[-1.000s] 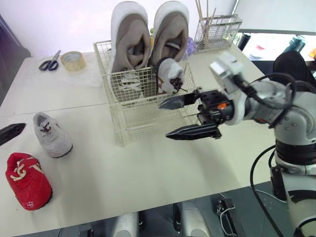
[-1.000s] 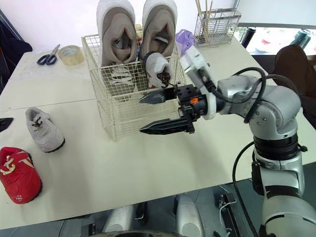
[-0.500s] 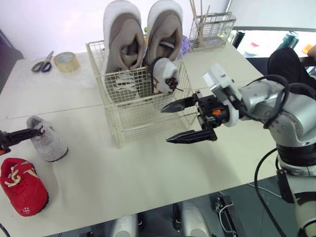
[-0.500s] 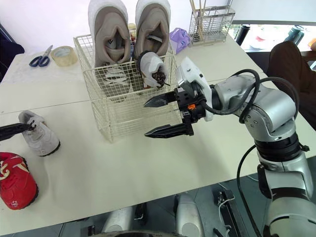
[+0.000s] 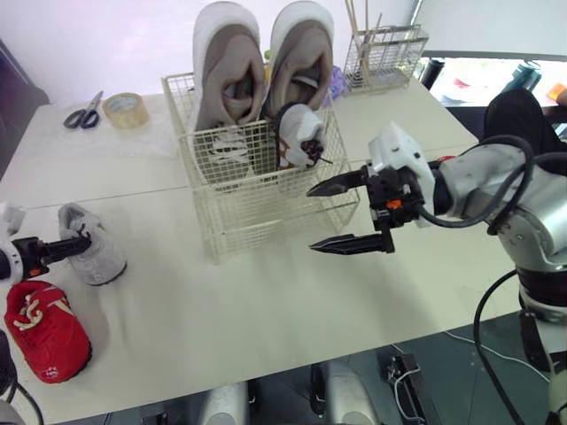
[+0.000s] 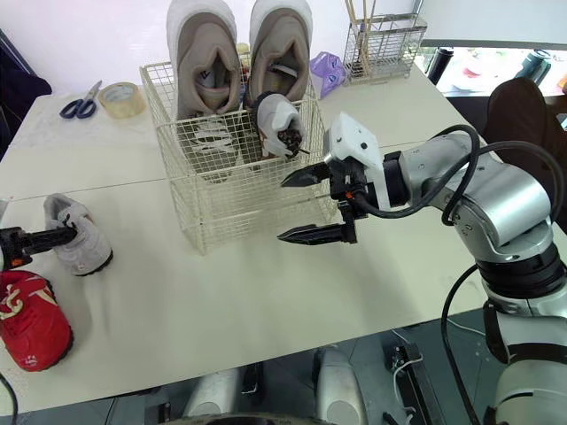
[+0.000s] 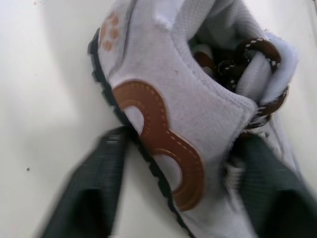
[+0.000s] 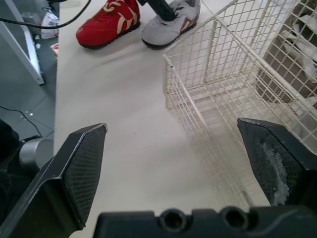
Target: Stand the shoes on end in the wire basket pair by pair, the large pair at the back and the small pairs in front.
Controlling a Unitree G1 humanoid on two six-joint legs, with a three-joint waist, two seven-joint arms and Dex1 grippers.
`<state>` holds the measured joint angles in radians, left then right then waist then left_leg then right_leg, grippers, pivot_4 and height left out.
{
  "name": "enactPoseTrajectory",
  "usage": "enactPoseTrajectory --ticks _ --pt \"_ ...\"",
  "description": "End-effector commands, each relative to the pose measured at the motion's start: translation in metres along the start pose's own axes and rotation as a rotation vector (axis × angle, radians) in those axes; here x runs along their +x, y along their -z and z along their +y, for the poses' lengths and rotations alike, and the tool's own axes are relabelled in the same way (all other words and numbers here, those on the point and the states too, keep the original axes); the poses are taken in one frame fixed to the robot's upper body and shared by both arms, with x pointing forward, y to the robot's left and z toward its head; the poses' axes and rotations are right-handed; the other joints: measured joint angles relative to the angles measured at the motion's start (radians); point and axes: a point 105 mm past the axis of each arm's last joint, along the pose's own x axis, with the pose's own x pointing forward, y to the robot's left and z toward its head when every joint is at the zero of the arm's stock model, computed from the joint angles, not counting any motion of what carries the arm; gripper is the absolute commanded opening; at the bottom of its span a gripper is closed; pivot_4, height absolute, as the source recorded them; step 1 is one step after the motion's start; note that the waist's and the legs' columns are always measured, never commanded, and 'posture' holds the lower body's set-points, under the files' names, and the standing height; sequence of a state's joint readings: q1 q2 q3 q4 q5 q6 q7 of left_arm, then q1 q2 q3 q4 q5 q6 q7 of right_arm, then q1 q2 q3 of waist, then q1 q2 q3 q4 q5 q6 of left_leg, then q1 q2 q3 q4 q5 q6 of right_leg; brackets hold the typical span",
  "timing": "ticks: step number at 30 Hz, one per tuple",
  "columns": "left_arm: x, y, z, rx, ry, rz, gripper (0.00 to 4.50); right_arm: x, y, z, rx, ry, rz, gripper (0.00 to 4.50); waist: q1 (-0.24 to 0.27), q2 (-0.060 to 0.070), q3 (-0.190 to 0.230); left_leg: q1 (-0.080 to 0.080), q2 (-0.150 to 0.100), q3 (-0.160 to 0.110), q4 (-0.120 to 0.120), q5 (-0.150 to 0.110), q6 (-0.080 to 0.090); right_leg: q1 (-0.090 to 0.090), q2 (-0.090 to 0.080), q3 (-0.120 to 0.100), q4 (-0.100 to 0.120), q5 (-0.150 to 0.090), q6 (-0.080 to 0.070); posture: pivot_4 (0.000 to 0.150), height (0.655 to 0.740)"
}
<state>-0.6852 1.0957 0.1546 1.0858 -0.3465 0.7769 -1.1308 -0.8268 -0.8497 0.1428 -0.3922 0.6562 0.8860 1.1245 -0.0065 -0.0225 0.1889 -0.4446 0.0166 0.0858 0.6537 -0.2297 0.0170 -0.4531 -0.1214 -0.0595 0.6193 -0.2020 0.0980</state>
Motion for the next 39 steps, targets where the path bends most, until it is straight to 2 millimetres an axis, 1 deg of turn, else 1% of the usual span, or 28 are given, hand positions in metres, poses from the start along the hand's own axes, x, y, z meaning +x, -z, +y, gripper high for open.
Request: enactPoseTrajectory --ticks 1,3,4,11,14,15,16,17,19,21,23,24,25,26,27,29,30,31,32,33,34,36,39 --pt "0.006 0.005 0.001 -0.029 0.003 0.0 1.21 -0.004 -0.005 0.0 -0.042 0.021 0.004 4.5 0.0 0.0 0.0 0.0 0.0 0.0 0.001 0.0 0.0 0.001 0.0 0.0 0.0 0.0 0.0 0.15 0.74" --pt "0.006 0.001 0.001 -0.033 -0.006 -0.026 0.47 -0.004 -0.004 -0.001 -0.039 0.024 0.005 4.5 0.0 0.0 0.0 0.0 0.0 0.0 0.002 -0.001 0.001 0.001 0.0 0.0 0.0 0.0 0.0 0.15 0.74" --pt "0.004 -0.002 0.002 -0.036 -0.013 -0.048 0.23 -0.004 -0.003 -0.002 -0.037 0.026 0.006 4.5 0.001 0.0 0.0 0.0 0.0 -0.001 0.002 -0.001 0.001 0.002 0.0 0.0 0.0 0.0 0.0 0.15 0.74" --pt "-0.014 -0.028 0.005 -0.024 -0.038 -0.209 0.23 -0.004 -0.001 -0.006 -0.033 0.044 -0.006 4.5 -0.005 0.0 0.0 0.0 0.001 -0.003 0.006 -0.001 0.002 0.004 0.0 -0.001 0.0 0.001 0.001 0.15 0.74" --pt "-0.025 -0.045 0.003 0.055 -0.045 -0.333 0.23 -0.004 -0.001 -0.008 -0.034 0.043 -0.016 4.5 -0.005 0.0 0.0 0.0 0.002 -0.004 0.006 -0.002 0.002 0.003 0.0 -0.001 0.0 0.001 0.001 0.15 0.74" --pt "-0.031 -0.054 0.001 0.109 -0.048 -0.397 0.23 -0.004 -0.001 -0.008 -0.033 0.042 -0.021 4.5 -0.005 0.0 0.0 0.0 0.003 -0.004 0.006 -0.002 0.002 0.003 0.0 -0.001 0.0 0.001 0.001 0.15 0.74" --pt "-0.04 -0.067 -0.006 0.197 -0.052 -0.49 0.23 -0.006 -0.002 -0.01 -0.031 0.047 -0.03 4.5 -0.006 0.0 0.0 0.0 0.003 -0.005 0.006 -0.002 0.002 0.003 -0.001 -0.001 0.0 0.001 0.001 0.15 0.74" --pt "-0.052 -0.078 -0.015 0.263 -0.043 -0.578 0.23 -0.009 -0.003 -0.012 -0.03 0.054 -0.039 4.5 -0.005 0.0 0.0 -0.001 0.003 -0.005 0.007 -0.002 0.003 0.003 -0.001 -0.001 0.0 0.001 0.001 0.15 0.74" --pt "-0.078 -0.101 -0.046 0.327 0.023 -0.721 0.23 -0.02 -0.009 -0.018 -0.018 0.084 -0.074 4.5 -0.004 -0.002 0.0 -0.001 0.003 -0.006 0.007 -0.002 0.002 0.003 -0.002 -0.001 0.0 0.001 0.001 0.15 0.74" --pt "-0.105 -0.122 -0.087 0.4 0.067 -0.878 0.23 -0.033 -0.016 -0.023 0.003 0.115 -0.111 4.5 0.0 -0.006 0.001 -0.002 0.003 -0.007 0.008 -0.002 0.002 0.003 -0.003 -0.002 -0.001 0.002 0.0 0.15 0.74" --pt "-0.126 -0.131 -0.135 0.532 0.103 -0.998 0.23 -0.042 -0.021 -0.027 0.016 0.14 -0.133 4.5 -0.001 -0.006 0.001 -0.003 0.003 -0.008 0.009 -0.004 0.0 0.005 -0.004 -0.003 -0.005 0.004 -0.001 0.15 0.74" --pt "-0.13 -0.13 -0.163 0.595 0.14 -1.028 0.23 -0.046 -0.022 -0.028 0.02 0.149 -0.14 4.5 -0.002 -0.006 0.001 -0.003 0.002 -0.008 0.008 -0.005 0.0 0.006 -0.007 -0.003 -0.006 0.004 0.0 0.15 0.74" --pt "-0.133 -0.127 -0.185 0.645 0.165 -1.064 0.23 -0.047 -0.022 -0.03 0.024 0.155 -0.143 4.5 -0.004 -0.006 0.001 -0.001 0.0 -0.008 0.008 -0.006 0.001 0.008 -0.009 -0.003 -0.006 0.004 0.0 0.15 0.74" --pt "-0.133 -0.124 -0.203 0.657 0.178 -1.102 0.23 -0.048 -0.021 -0.031 0.027 0.158 -0.144 4.5 -0.005 -0.005 0.0 0.001 -0.001 -0.006 0.008 -0.007 0.003 0.009 -0.011 -0.003 -0.007 0.004 0.0 0.15 0.74" --pt "-0.132 -0.12 -0.215 0.67 0.167 -1.13 0.23 -0.049 -0.02 -0.033 0.029 0.161 -0.144 4.5 -0.005 -0.004 0.0 0.002 -0.002 -0.005 0.008 -0.007 0.004 0.011 -0.012 -0.003 -0.007 0.005 0.001 0.15 0.74" --pt "-0.129 -0.114 -0.226 0.668 0.136 -1.163 0.23 -0.049 -0.019 -0.036 0.029 0.164 -0.141 4.5 -0.006 -0.004 0.0 0.003 -0.003 -0.003 0.009 -0.007 0.005 0.011 -0.011 -0.003 -0.007 0.007 0.004 0.15 0.74" --pt "-0.127 -0.112 -0.228 0.635 0.099 -1.207 0.23 -0.05 -0.018 -0.039 0.026 0.169 -0.138 4.5 -0.008 -0.004 0.0 0.004 -0.003 -0.002 0.009 -0.007 0.005 0.011 -0.01 -0.003 -0.007 0.007 0.005 0.15 0.74" --pt "-0.121 -0.108 -0.225 0.59 0.01 -1.238 0.23 -0.051 -0.018 -0.042 0.022 0.173 -0.142 4.5 -0.008 -0.004 0.0 0.004 -0.002 -0.002 0.01 -0.005 0.007 0.011 -0.009 -0.003 -0.006 0.008 0.006 0.15 0.74" --pt "-0.115 -0.099 -0.232 0.638 -0.05 -1.25 0.23 -0.053 -0.019 -0.045 0.025 0.17 -0.151 4.5 -0.01 -0.004 0.0 0.004 -0.001 -0.003 0.01 -0.005 0.007 0.011 -0.007 -0.002 -0.006 0.008 0.006 0.15 0.74" --pt "-0.112 -0.094 -0.237 0.627 -0.088 -1.286 0.23 -0.055 -0.02 -0.047 0.027 0.163 -0.157 4.5 -0.009 -0.004 0.0 0.004 -0.001 -0.002 0.01 -0.005 0.008 0.011 -0.006 -0.002 -0.005 0.008 0.007 0.15 0.74" --pt "-0.107 -0.088 -0.248 0.679 -0.093 -1.295 0.23 -0.057 -0.021 -0.048 0.026 0.158 -0.155 4.5 -0.006 -0.004 0.0 0.004 -0.002 -0.002 0.01 -0.005 0.008 0.012 -0.005 -0.002 -0.005 0.009 0.008 0.15 0.74" --pt "-0.097 -0.078 -0.27 0.77 -0.047 -1.302 0.23 -0.059 -0.021 -0.05 0.03 0.153 -0.152 4.5 0.0 -0.005 0.001 0.002 -0.002 -0.002 0.012 -0.005 0.007 0.011 -0.002 -0.002 -0.006 0.009 0.009 0.15 0.74" --pt "-0.078 -0.066 -0.293 0.82 0.05 -1.3 0.23 -0.063 -0.016 -0.053 0.048 0.169 -0.124 4.5 0.016 -0.005 0.001 0.001 -0.001 -0.002 0.012 -0.005 0.007 0.012 -0.001 -0.003 -0.007 0.009 0.009 0.15 0.74"
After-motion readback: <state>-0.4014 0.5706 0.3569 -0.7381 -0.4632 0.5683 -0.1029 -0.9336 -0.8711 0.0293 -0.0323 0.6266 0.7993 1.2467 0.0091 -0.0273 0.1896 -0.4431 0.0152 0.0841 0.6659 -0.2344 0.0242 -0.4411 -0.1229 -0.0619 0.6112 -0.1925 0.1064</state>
